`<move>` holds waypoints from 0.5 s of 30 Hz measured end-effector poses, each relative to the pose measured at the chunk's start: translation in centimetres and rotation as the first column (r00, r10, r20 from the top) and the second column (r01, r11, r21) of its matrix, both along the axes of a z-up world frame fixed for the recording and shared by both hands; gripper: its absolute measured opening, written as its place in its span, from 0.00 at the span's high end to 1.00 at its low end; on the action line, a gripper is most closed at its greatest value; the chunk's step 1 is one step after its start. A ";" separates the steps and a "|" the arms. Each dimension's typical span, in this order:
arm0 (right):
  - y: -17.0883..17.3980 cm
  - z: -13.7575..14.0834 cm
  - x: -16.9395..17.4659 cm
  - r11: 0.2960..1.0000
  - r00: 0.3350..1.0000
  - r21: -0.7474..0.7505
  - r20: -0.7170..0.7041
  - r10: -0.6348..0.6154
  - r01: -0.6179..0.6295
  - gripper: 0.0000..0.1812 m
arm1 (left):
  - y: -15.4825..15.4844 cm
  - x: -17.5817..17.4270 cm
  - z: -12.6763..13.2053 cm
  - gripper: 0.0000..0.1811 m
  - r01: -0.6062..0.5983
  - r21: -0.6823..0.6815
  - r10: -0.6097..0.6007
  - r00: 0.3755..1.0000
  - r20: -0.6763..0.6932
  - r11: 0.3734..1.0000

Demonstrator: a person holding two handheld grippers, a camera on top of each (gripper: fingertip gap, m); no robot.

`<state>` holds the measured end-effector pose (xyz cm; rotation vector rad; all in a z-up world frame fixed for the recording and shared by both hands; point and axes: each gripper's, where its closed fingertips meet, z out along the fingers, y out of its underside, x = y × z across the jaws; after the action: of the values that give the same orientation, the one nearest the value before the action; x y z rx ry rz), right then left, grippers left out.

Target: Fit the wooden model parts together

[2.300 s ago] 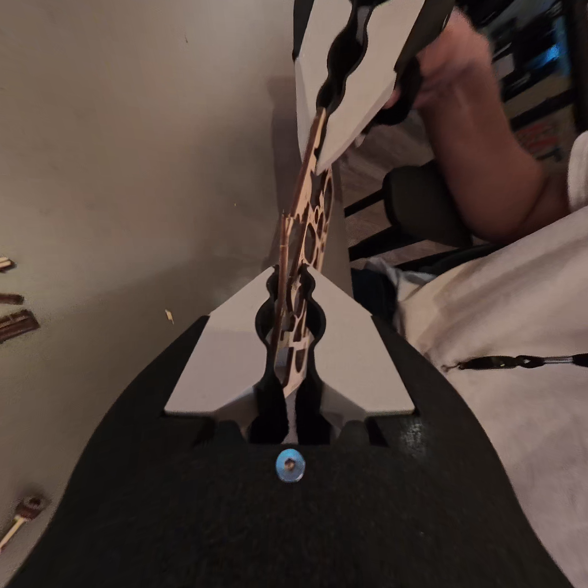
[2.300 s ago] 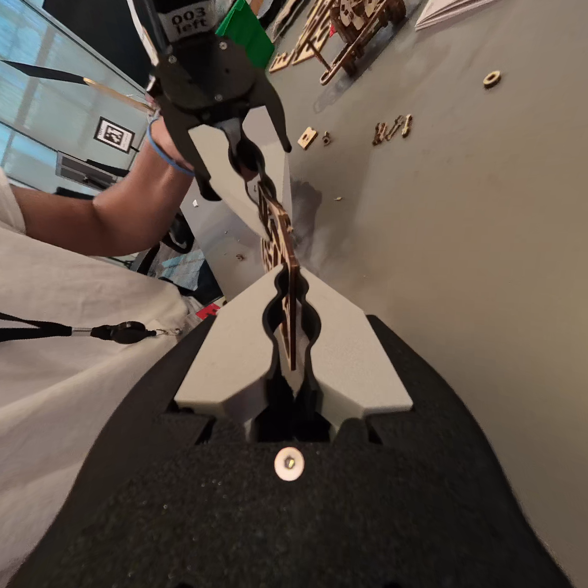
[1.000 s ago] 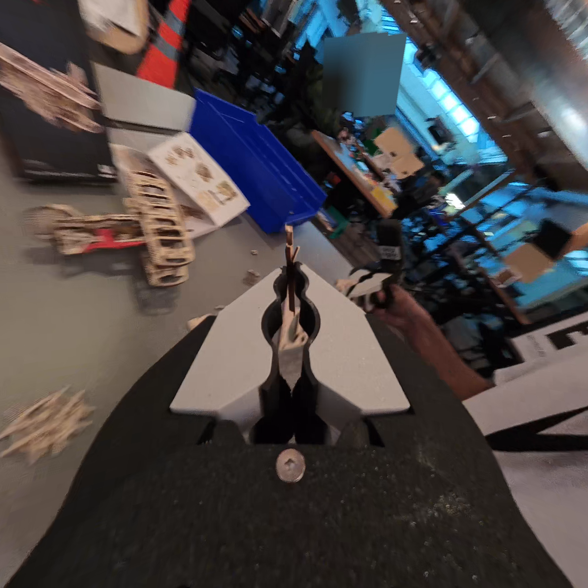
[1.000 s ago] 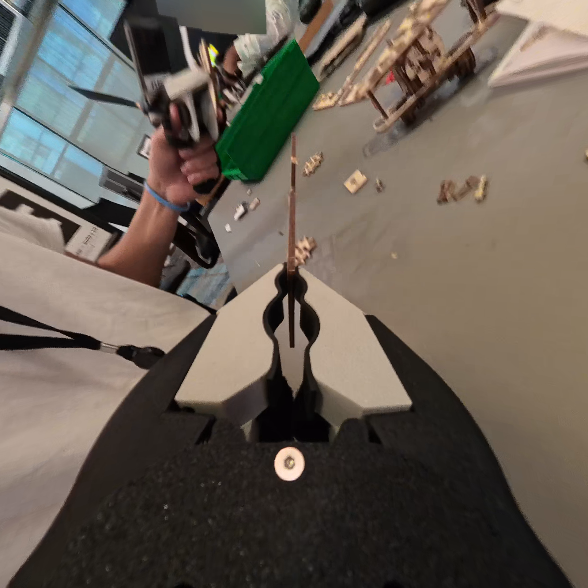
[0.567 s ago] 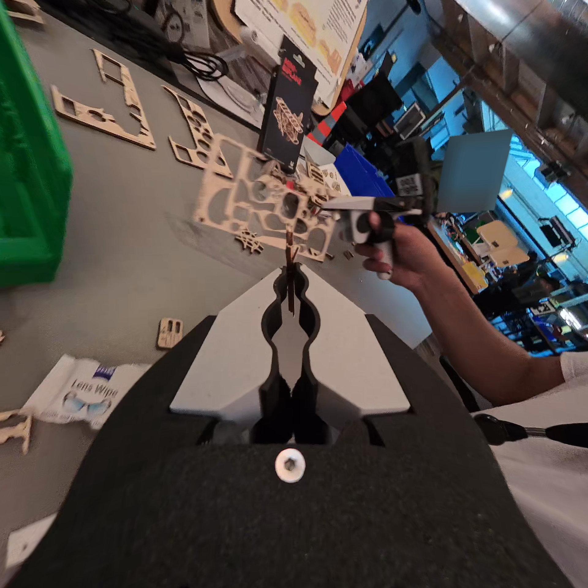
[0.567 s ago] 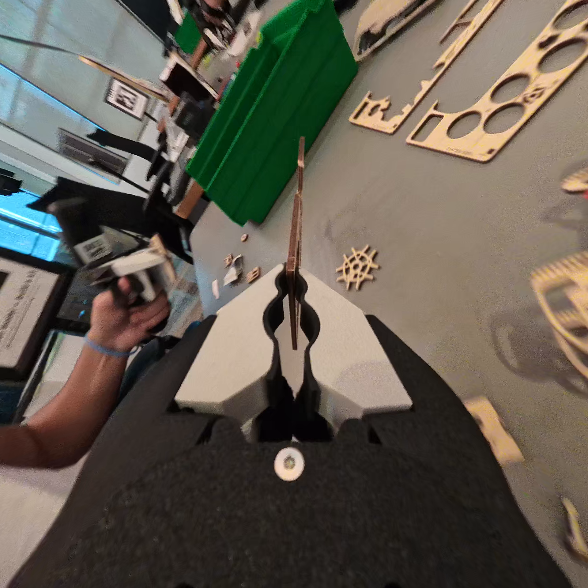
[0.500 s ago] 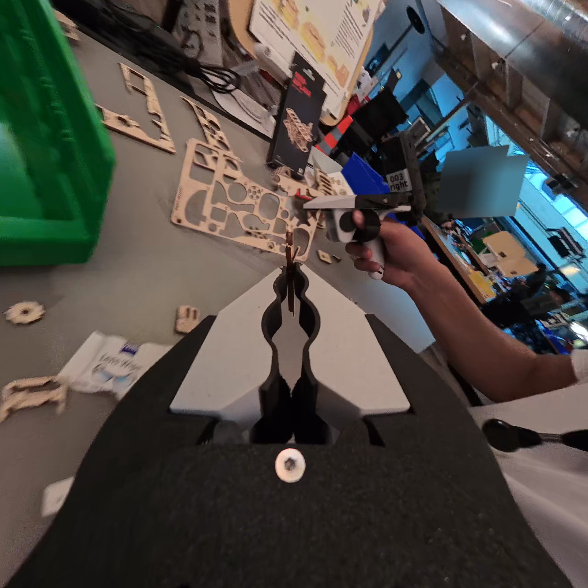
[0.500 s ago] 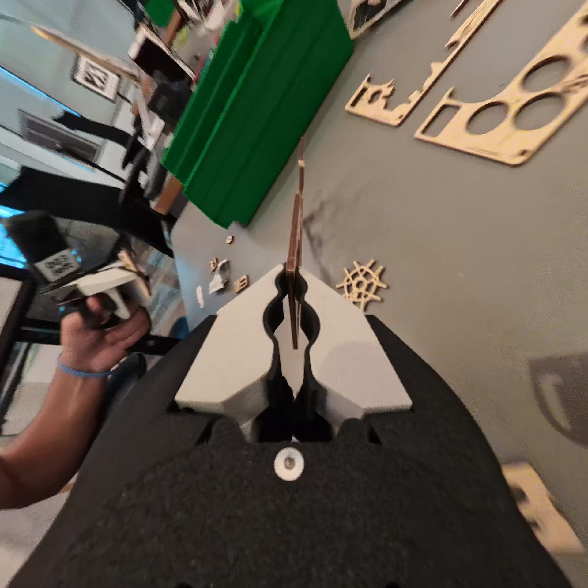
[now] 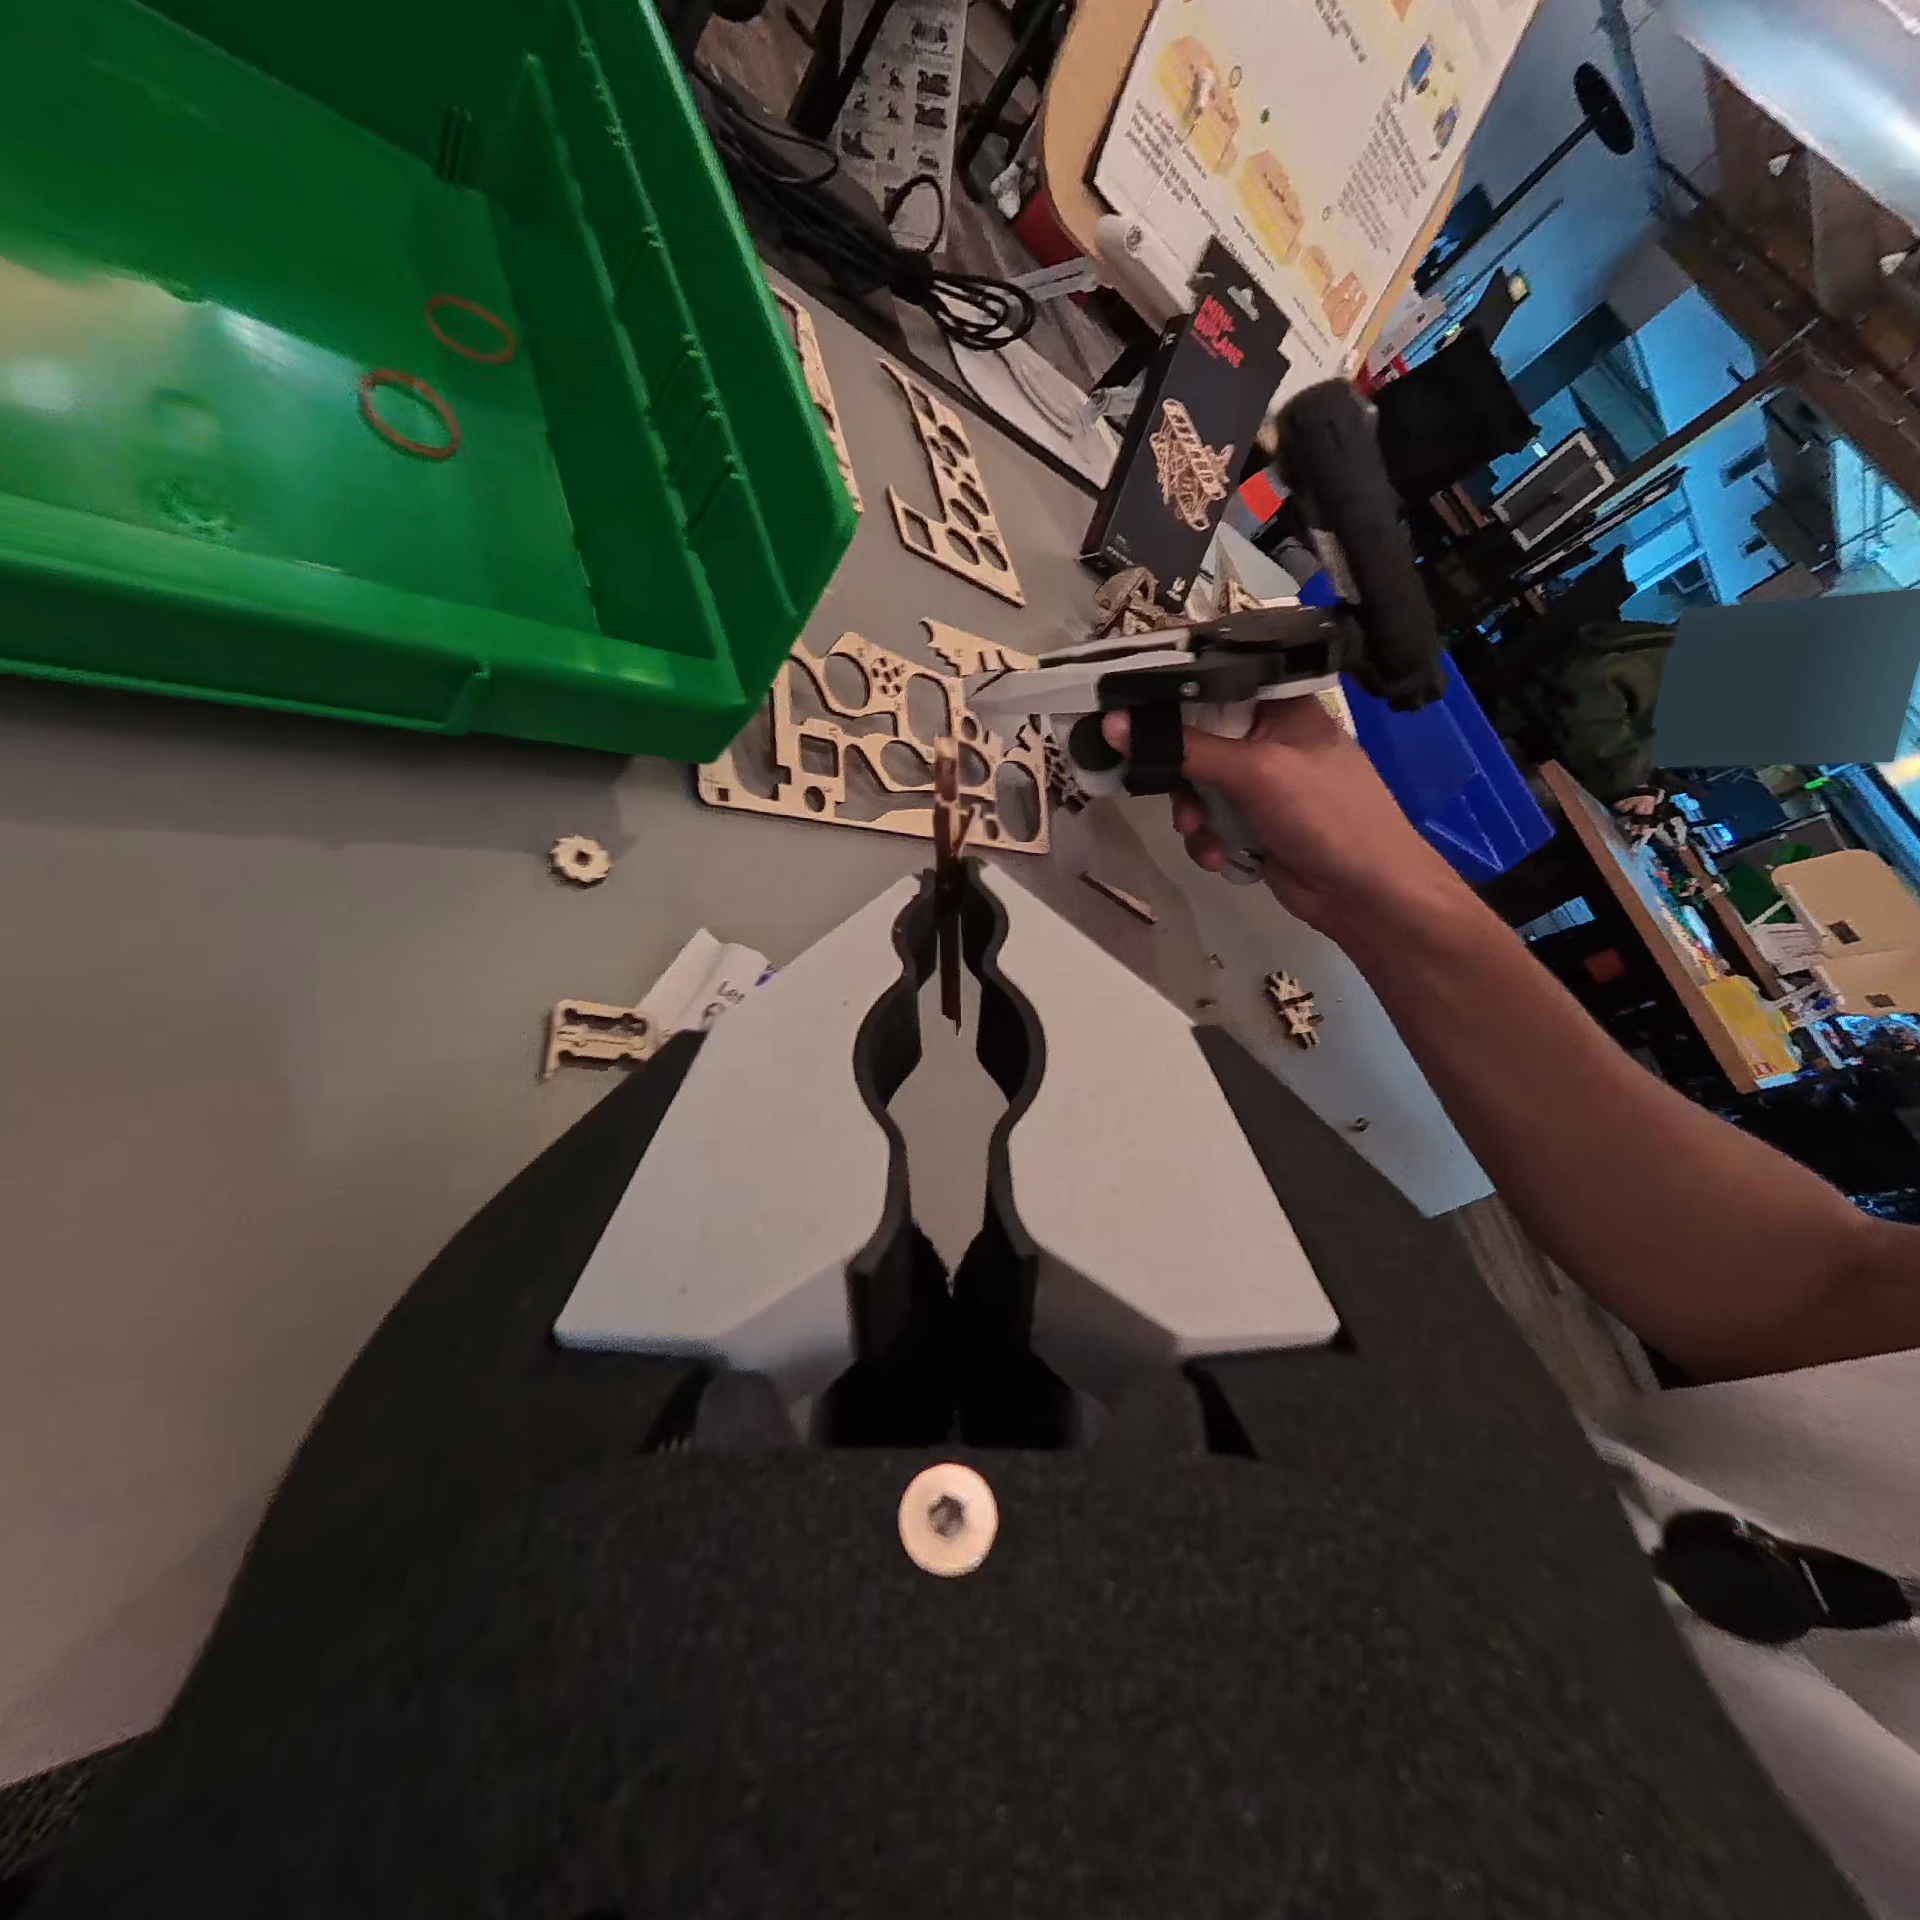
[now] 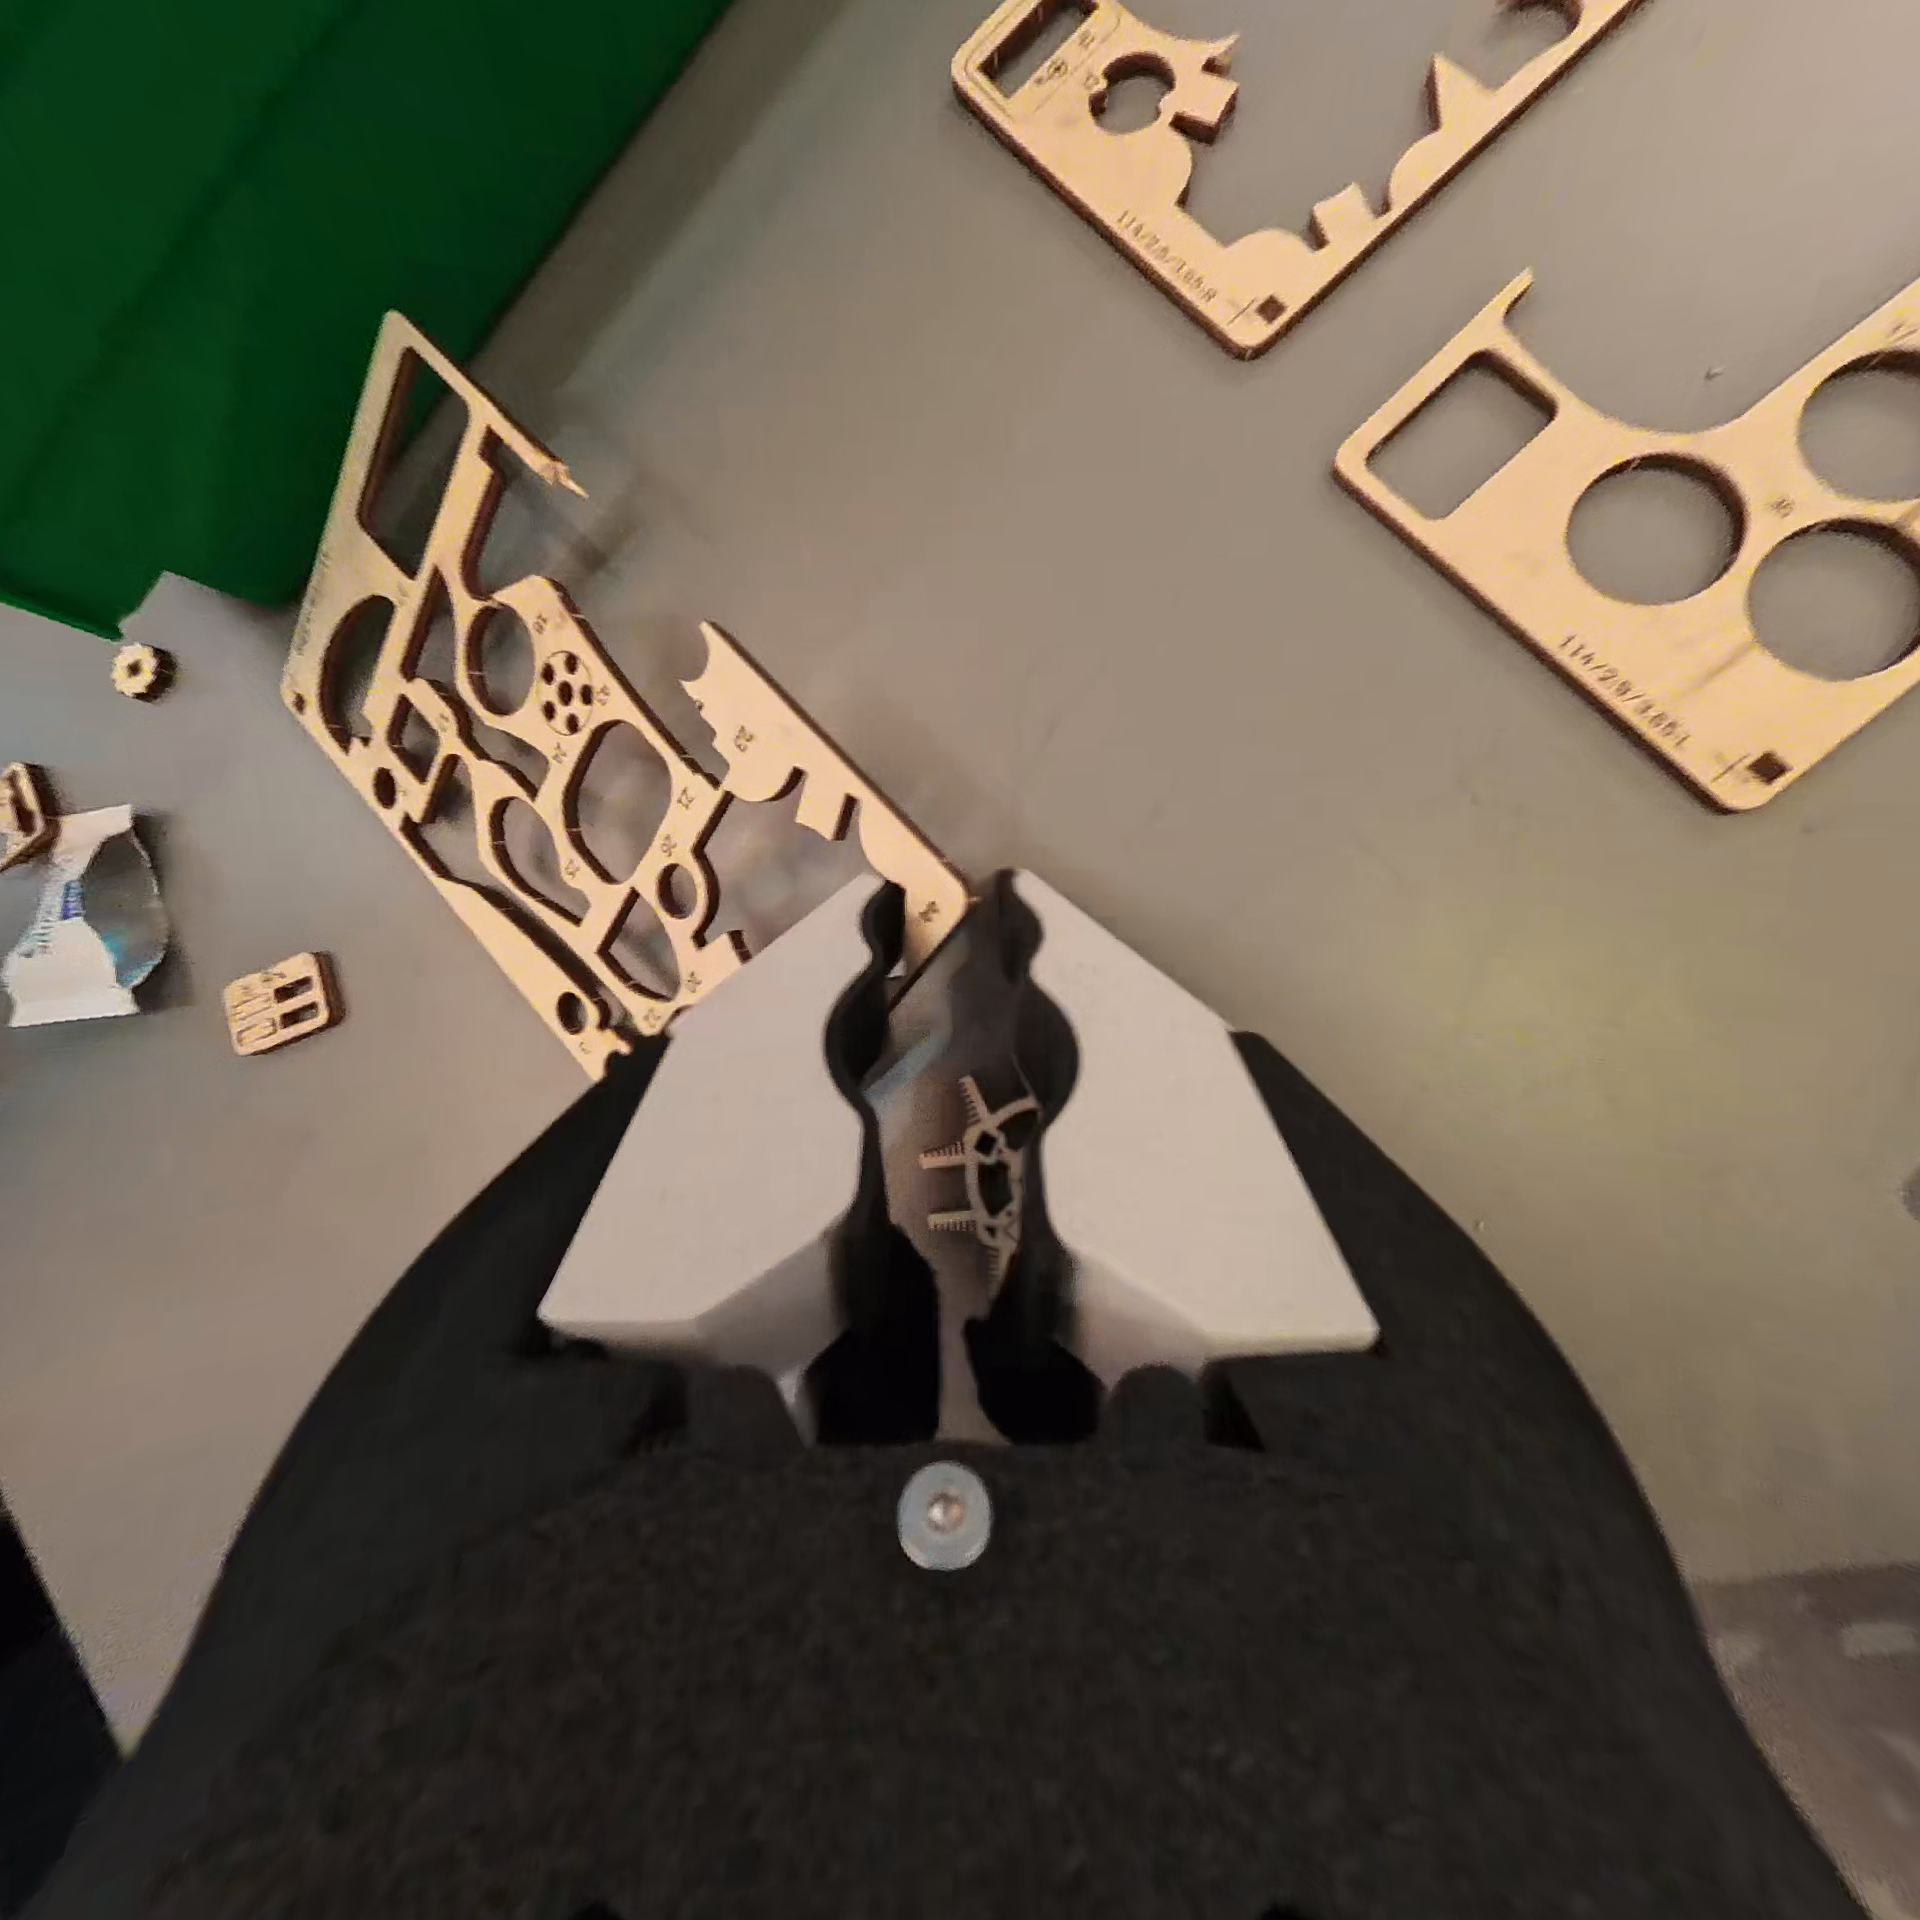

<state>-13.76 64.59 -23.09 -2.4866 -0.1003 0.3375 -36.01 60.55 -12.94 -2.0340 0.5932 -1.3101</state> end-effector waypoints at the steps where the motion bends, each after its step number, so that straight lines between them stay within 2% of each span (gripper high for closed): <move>1: 0.0 0.2 0.1 1.000 1.000 0.010 0.006 0.011 -0.011 0.83 | 0.2 -0.3 -0.2 1.00 -0.009 0.004 0.009 1.000 -0.015 1.000; 2: -0.2 0.7 0.2 1.000 1.000 0.018 0.005 0.023 -0.023 0.79 | 0.5 -0.6 -0.2 1.00 -0.020 0.010 0.020 0.999 -0.027 1.000; 5: -1.3 4.1 0.2 0.990 0.997 0.128 -0.035 0.072 -0.067 0.76 | 1.4 -2.0 0.1 1.00 -0.068 0.032 0.069 0.997 -0.031 0.997; 9: -6.2 9.6 0.8 0.943 0.974 0.307 -0.140 0.177 -0.127 0.76 | 1.5 -2.1 0.5 1.00 -0.079 0.007 0.079 0.997 0.016 0.997; 12: -11.3 11.7 2.6 0.916 0.954 0.386 -0.220 0.203 -0.106 0.78 | -1.1 1.3 0.8 1.00 0.051 -0.029 -0.049 0.995 0.085 0.998; 15: -16.5 12.4 3.2 0.907 0.910 0.416 -0.346 0.228 -0.069 0.81 | -5.5 7.3 1.3 1.00 0.255 -0.082 -0.238 0.956 0.174 0.963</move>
<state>-10.55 48.09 -10.70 -1.9718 -0.1798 0.7903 -28.68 55.03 -11.62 -1.9568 0.7358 -1.6676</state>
